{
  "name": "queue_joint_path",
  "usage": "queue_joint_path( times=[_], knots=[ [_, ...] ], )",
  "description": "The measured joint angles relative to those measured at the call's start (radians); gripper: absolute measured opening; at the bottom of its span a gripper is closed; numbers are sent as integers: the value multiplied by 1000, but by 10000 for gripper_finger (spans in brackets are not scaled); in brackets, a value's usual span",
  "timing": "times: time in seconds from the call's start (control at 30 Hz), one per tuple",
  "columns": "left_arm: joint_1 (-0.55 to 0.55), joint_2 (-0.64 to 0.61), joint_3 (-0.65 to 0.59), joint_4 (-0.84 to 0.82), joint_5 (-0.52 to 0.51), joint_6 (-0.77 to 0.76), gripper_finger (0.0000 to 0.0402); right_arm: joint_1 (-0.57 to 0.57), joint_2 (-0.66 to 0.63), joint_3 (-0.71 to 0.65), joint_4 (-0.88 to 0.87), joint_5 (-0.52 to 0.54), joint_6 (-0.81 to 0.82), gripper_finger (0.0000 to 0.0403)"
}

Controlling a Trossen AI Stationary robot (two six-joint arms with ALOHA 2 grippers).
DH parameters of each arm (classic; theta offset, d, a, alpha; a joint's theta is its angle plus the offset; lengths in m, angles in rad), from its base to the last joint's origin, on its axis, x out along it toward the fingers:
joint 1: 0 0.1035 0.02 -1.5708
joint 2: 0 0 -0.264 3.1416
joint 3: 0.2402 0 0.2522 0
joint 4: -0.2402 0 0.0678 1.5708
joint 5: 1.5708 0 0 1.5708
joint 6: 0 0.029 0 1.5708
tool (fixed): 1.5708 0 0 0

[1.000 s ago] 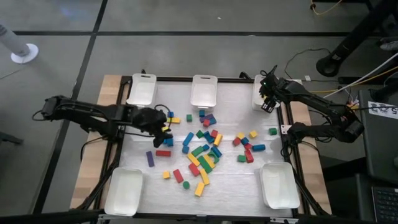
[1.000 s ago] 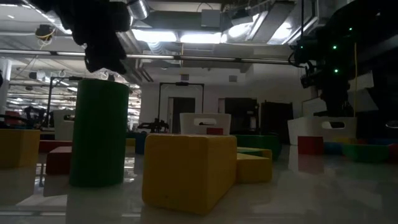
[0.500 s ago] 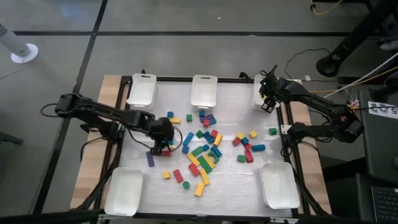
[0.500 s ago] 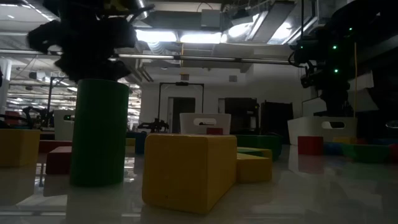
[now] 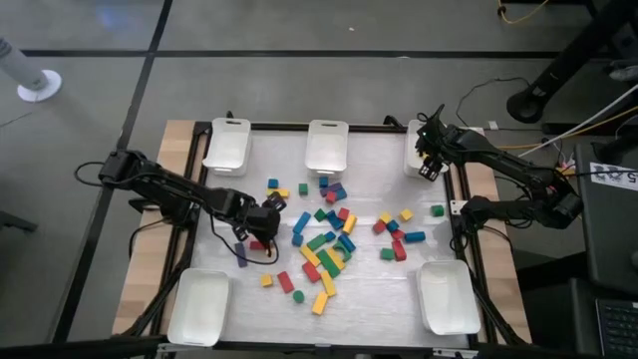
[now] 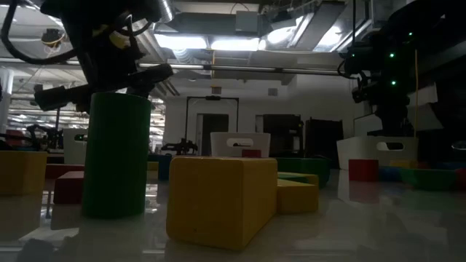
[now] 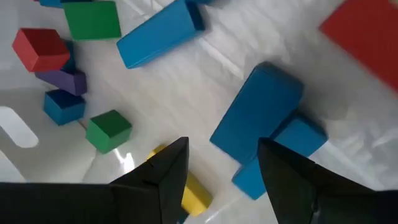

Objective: Sort blocks
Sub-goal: Put the blue block into the top center white bin

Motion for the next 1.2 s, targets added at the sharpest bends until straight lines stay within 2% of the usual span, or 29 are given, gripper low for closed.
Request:
queue_joint_path(
  times=[0.4, 0.73, 1.2],
  knots=[
    [-1, 2, 0, -1, 1, 92, 182, 0, 0, 0, 0, 0, 0, 205],
    [-1, 3, 0, 0, 41, 142, 182, 0, 0, 0, 0, 0, 0, 205],
    [0, 101, -1, 50, 56, 243, 182, 0, 0, 0, 0, -2, 0, 205]
  ],
)
